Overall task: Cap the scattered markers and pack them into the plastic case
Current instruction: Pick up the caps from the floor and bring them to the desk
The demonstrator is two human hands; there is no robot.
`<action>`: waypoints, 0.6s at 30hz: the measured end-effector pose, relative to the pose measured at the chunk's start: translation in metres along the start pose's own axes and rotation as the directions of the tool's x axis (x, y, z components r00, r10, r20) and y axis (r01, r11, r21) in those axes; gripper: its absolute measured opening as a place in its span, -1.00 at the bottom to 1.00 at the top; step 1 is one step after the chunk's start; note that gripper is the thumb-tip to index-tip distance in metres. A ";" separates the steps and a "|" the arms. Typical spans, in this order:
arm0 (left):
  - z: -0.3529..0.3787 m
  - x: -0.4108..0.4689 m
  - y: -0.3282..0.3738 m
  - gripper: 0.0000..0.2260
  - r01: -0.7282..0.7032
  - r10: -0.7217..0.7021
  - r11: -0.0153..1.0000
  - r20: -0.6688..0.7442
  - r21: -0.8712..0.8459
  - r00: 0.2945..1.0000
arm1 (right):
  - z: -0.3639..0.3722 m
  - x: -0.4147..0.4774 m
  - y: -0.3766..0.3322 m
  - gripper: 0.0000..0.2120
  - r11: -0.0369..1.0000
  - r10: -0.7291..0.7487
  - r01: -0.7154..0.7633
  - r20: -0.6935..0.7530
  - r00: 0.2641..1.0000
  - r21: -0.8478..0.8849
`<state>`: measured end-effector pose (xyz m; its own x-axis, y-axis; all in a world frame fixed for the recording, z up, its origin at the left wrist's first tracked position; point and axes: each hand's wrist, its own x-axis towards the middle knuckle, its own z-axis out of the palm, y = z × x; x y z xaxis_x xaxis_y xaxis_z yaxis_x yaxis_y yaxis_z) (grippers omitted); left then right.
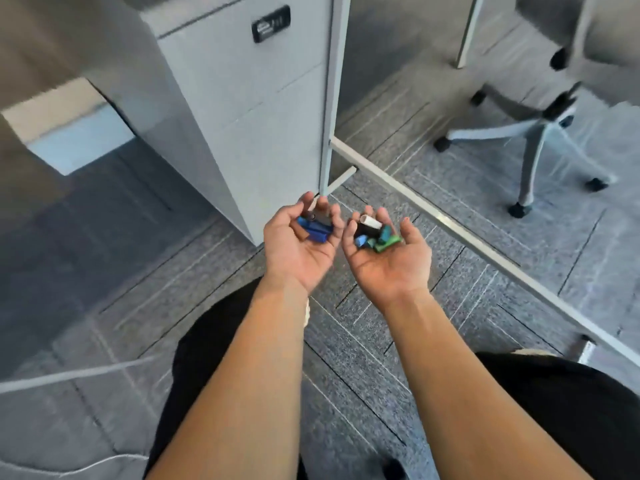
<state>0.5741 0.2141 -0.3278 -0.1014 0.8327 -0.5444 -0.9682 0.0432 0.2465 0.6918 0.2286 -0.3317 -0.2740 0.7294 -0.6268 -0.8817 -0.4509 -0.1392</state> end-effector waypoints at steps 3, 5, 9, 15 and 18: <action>0.008 -0.040 0.019 -0.60 -0.057 0.055 0.997 -0.037 -0.047 0.998 | 0.020 -0.041 0.017 -0.62 1.000 0.012 -0.011 0.037 0.999 -0.024; 0.008 -0.063 0.034 -0.51 -0.108 0.100 0.991 -0.094 -0.078 0.991 | 0.036 -0.066 0.030 -0.63 0.997 0.026 -0.023 0.039 0.999 -0.079; 0.004 -0.111 0.063 -0.56 -0.153 0.140 0.981 -0.112 -0.119 0.984 | 0.063 -0.105 0.054 -0.64 0.982 0.084 -0.068 0.084 0.993 -0.175; 0.014 -0.197 0.109 -0.60 -0.210 0.207 0.966 -0.037 -0.148 0.978 | 0.094 -0.164 0.090 -0.68 0.955 0.149 -0.102 0.153 0.977 -0.277; 0.012 -0.235 0.131 -0.63 -0.244 0.249 0.955 0.009 -0.168 0.968 | 0.106 -0.193 0.108 -0.76 0.934 0.192 -0.140 0.131 0.973 -0.329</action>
<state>0.4734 0.0304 -0.1580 -0.3373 0.8222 -0.4585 -0.9384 -0.2549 0.2332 0.6090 0.0940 -0.1442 -0.4861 0.6906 -0.5356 -0.6589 -0.6922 -0.2944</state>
